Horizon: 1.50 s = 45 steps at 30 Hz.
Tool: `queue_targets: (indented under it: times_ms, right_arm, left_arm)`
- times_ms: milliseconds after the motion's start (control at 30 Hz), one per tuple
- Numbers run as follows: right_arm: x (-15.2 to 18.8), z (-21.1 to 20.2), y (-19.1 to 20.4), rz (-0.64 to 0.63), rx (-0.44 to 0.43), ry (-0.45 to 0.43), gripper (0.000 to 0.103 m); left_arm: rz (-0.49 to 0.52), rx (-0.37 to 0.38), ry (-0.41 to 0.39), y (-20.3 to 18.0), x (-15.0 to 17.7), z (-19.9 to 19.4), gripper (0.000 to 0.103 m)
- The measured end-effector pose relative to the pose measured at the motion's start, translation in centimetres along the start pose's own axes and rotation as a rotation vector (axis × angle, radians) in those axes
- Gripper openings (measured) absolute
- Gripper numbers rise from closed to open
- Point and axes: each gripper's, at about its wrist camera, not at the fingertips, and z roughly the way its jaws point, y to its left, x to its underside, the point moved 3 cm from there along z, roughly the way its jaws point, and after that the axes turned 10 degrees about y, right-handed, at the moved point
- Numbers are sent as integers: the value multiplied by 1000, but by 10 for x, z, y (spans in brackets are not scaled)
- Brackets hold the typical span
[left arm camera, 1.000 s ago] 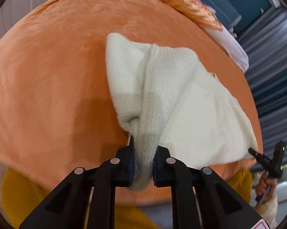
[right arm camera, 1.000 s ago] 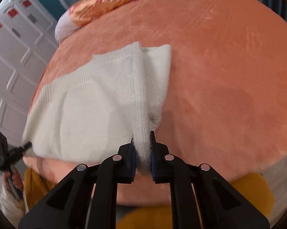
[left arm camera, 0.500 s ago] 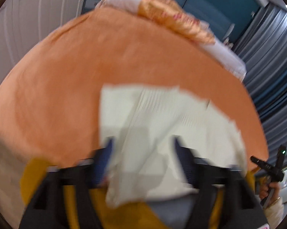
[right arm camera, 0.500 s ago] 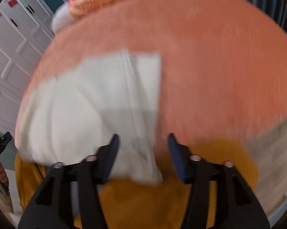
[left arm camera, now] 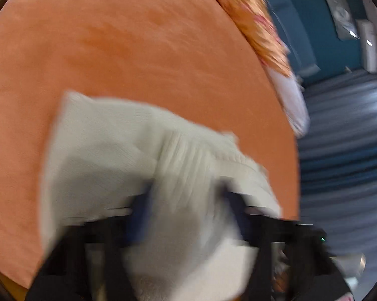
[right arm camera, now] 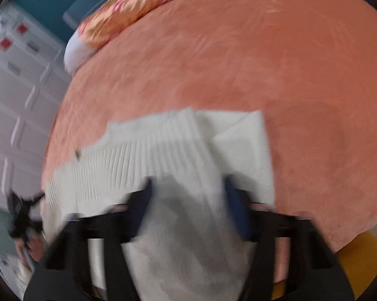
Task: Fold small clothes
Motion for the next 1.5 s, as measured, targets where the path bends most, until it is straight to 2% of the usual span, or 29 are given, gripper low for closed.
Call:
queue_targets:
  times_ms: [33,67,167,267,300,333,433,467,500,567,667,733,767,800,900,967,1000,1033,1100,1133,1167,1200,1233,1267,1300,1333,1367,1467,1500]
  right_arm:
    - [1,-9,5,-24,-11,-25,11]
    - [1,-21,11,-41,-24,-71,10]
    - [-6,-82,26,-90,-98,-272,10]
    - [-19,-101,28,-106,-72,-355,10]
    - [-26,-89,23,-106,-31,-331,10]
    - [-33,-71,16,-97,10,-285,11]
    - [-37,14,-11,-32,154,-53,12]
    - [-33,26,-16,-28,169,-46,12]
    - [-31,20,-14,-19,167,-84,12]
    - [-26,-7,-10,28,200,-153,19]
    - [-16,-44,4,11,217,-268,19]
    - [-11,-47,34,-70,158,-247,19]
    - [-2,-38,62,-142,125,-209,19]
    - [6,-30,83,-201,102,-177,19]
    - [47,4,153,-427,0,-65,18]
    - [69,23,175,-541,6,-17,19]
    - [78,33,177,-584,45,-1,19]
    - [82,38,169,-596,86,5,19]
    - [78,34,136,-525,118,-1,21]
    - [69,29,118,-470,122,-3,19]
    - [66,22,100,-419,114,-9,17]
    - [59,10,73,-355,139,-23,16]
    - [56,3,52,-311,182,-31,16]
    - [50,-6,25,-252,256,-43,25]
    - [47,-11,11,-219,268,-49,21]
    - [46,-18,-5,-177,233,-46,13]
    - [45,-24,-14,-143,214,-47,10]
    - [40,-34,-5,-130,242,-72,13]
    - [37,-35,-1,-137,243,-87,14]
  left_arm:
    - [30,4,10,-12,2,-2,12]
    - [64,-17,-15,-21,3,-9,11]
    - [197,-59,-139,-62,1,-48,7]
    - [252,-126,-219,-83,-15,-67,7]
    - [259,-163,-220,-81,-20,-64,7]
    - [261,-240,-204,-74,-28,-52,7]
    - [188,-428,-85,-29,-38,6,9]
    - [161,-456,-55,-21,-37,19,11]
    - [145,-460,-62,-15,-33,22,15]
    - [135,-460,-146,-21,-22,4,24]
    - [178,-512,-284,-54,-2,-35,22]
    - [264,-530,-345,-91,15,-45,31]
    - [310,-529,-345,-107,20,-41,44]
    - [359,-534,-333,-123,29,-32,49]
    - [536,-548,-183,-161,67,30,52]
    - [576,-599,-111,-161,83,59,52]
    - [585,-641,-75,-154,90,75,52]
    - [588,-669,-61,-145,97,80,52]
    - [582,-757,-49,-122,99,85,56]
    - [578,-766,-57,-110,98,81,56]
    - [575,-740,-71,-104,97,73,56]
    - [567,-749,-78,-98,97,65,56]
    - [548,-808,-98,-89,94,55,57]
    - [528,-839,-117,-75,91,41,57]
    - [510,-830,-120,-68,87,36,57]
    - [465,-792,-114,-57,83,27,57]
    - [427,-765,-113,-50,81,20,57]
    - [354,-745,-130,-48,75,7,44]
    - [344,-739,-145,-54,75,4,44]
